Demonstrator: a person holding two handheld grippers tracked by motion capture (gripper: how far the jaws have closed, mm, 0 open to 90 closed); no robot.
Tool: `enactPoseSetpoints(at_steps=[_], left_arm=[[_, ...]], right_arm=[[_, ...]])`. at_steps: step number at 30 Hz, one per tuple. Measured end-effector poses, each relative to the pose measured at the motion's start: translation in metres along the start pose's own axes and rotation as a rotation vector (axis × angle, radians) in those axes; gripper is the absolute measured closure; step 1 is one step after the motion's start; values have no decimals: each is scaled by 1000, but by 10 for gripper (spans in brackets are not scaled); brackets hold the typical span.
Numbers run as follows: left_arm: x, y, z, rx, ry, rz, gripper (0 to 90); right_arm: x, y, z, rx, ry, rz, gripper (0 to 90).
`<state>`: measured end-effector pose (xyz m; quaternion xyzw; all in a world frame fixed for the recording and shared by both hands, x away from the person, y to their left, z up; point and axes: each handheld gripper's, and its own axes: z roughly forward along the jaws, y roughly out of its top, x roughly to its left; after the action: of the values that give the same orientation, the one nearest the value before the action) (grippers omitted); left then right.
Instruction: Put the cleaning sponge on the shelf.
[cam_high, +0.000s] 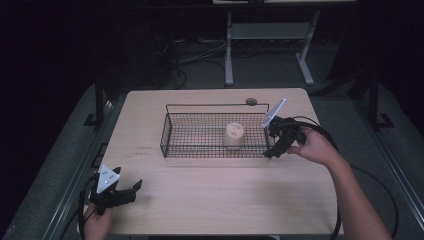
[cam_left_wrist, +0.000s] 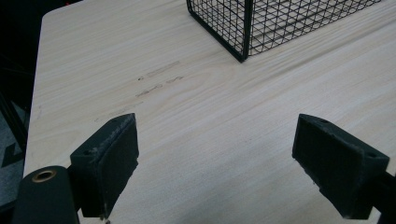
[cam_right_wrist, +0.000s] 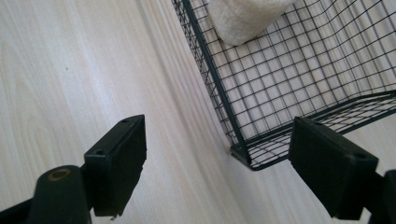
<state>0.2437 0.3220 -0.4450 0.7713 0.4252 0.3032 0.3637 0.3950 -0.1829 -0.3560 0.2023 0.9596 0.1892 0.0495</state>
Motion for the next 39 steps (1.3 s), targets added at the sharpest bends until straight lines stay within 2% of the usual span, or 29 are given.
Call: enactPoseSetpoints(at_steps=[7,12,23,39], left_arm=[[-1,0,1,1,-2,-1,137],[-1,0,1,4,-3,-1,137],[0,0,1,3,-1,-2,137],[0,0,1,3,0,-1,137]], right_arm=[[5,-10,-2,5,-7,-2,187],[9,-18,-3,-24,-8,0,187],[16,-32,5,-15,-3,4,188],[29,-57,12,-29,-7,10,190]])
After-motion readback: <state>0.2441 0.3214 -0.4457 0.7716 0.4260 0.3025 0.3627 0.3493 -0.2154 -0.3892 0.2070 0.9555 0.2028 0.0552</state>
